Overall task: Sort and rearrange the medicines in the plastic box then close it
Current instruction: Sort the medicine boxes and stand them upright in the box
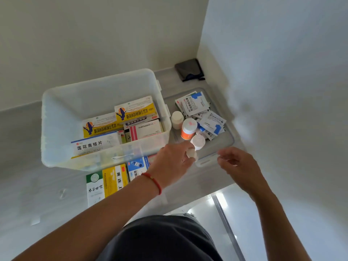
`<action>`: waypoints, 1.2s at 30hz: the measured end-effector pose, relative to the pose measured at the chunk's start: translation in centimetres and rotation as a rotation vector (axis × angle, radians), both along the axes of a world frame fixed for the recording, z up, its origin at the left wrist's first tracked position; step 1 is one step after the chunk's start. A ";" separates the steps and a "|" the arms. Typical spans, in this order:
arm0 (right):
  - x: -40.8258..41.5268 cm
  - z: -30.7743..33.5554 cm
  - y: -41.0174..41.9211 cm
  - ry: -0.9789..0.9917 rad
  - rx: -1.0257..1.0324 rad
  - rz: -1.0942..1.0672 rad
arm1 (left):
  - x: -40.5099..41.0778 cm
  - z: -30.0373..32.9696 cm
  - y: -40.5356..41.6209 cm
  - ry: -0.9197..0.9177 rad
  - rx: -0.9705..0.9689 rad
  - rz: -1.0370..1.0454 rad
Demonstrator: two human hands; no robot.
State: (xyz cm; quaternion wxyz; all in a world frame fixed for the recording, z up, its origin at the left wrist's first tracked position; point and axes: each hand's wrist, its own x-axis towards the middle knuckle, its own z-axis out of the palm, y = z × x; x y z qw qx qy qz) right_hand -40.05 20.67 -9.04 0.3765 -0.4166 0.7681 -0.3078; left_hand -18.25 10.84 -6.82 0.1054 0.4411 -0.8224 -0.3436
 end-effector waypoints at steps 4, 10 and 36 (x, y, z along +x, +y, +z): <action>2.6 -1.6 0.8 0.061 -0.044 0.231 | -2.1 -1.6 0.5 0.029 0.184 -0.016; 1.5 -5.1 -0.3 0.090 -0.171 0.030 | -3.1 -2.3 1.0 -0.006 0.315 -0.053; 4.6 2.7 -5.7 0.190 -0.570 -0.272 | 10.7 7.2 -2.9 0.163 -0.467 0.471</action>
